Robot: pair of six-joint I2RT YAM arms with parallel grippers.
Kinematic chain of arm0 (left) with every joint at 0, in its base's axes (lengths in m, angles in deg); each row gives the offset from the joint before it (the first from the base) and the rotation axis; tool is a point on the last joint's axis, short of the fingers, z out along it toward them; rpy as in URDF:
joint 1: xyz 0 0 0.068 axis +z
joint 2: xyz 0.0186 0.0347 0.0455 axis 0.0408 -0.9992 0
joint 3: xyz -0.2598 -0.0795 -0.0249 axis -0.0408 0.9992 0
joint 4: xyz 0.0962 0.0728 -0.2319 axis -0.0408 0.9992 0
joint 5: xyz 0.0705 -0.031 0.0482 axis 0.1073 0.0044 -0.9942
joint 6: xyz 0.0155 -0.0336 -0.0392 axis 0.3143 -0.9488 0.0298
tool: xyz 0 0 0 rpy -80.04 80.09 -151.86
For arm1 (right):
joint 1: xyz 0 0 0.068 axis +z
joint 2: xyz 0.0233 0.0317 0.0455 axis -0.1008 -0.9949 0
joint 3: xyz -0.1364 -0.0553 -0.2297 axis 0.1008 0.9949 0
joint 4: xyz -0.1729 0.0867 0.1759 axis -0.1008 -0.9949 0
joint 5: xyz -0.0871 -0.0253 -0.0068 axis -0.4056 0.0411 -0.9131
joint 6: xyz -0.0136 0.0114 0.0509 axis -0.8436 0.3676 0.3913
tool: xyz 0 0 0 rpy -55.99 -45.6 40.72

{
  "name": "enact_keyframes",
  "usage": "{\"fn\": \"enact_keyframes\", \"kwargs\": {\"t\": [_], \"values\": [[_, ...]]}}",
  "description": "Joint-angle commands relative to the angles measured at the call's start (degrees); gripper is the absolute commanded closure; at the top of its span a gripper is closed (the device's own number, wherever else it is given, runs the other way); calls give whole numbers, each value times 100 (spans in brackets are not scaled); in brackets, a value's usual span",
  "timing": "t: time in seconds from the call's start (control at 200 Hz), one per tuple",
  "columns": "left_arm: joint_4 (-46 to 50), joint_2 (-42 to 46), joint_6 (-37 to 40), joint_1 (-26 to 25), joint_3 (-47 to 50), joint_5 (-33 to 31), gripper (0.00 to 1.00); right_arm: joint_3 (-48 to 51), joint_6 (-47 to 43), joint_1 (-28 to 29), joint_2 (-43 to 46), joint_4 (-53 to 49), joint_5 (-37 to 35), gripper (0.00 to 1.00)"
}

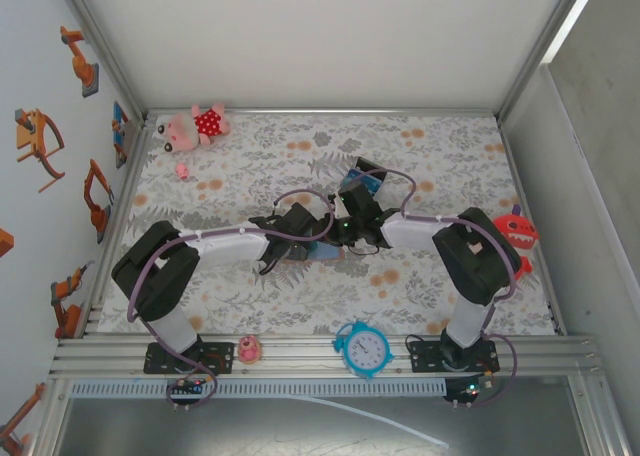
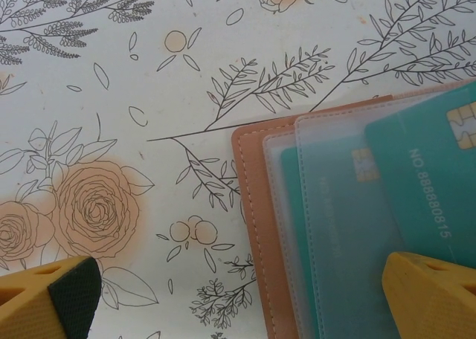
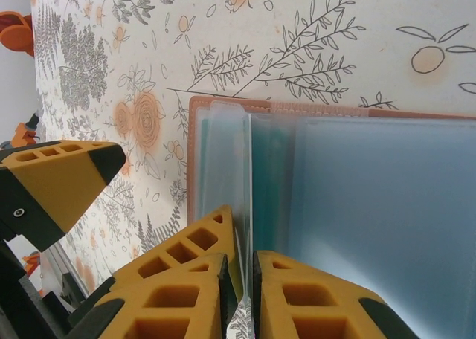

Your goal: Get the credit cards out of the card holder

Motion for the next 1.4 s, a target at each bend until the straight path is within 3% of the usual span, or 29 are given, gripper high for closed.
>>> {"fn": "enact_keyframes", "kwargs": {"t": [0.0, 0.356, 0.506, 1.142, 1.392], "values": [[-48, -52, -7, -39, 4, 137, 3, -23, 38, 26, -158, 209, 108, 84], [-155, -61, -90, -34, 11, 294, 3, -66, 65, 26, -363, 345, 143, 88], [-106, -20, -153, -34, 19, 269, 3, -81, -95, 17, -262, 50, -68, 100], [181, 502, -284, 17, 81, 8, 3, -421, -1116, -71, 956, -1770, -1018, 100], [363, 910, -432, 42, 126, -214, 3, -1030, -2159, -208, 1311, -2887, -1748, 100]]}}
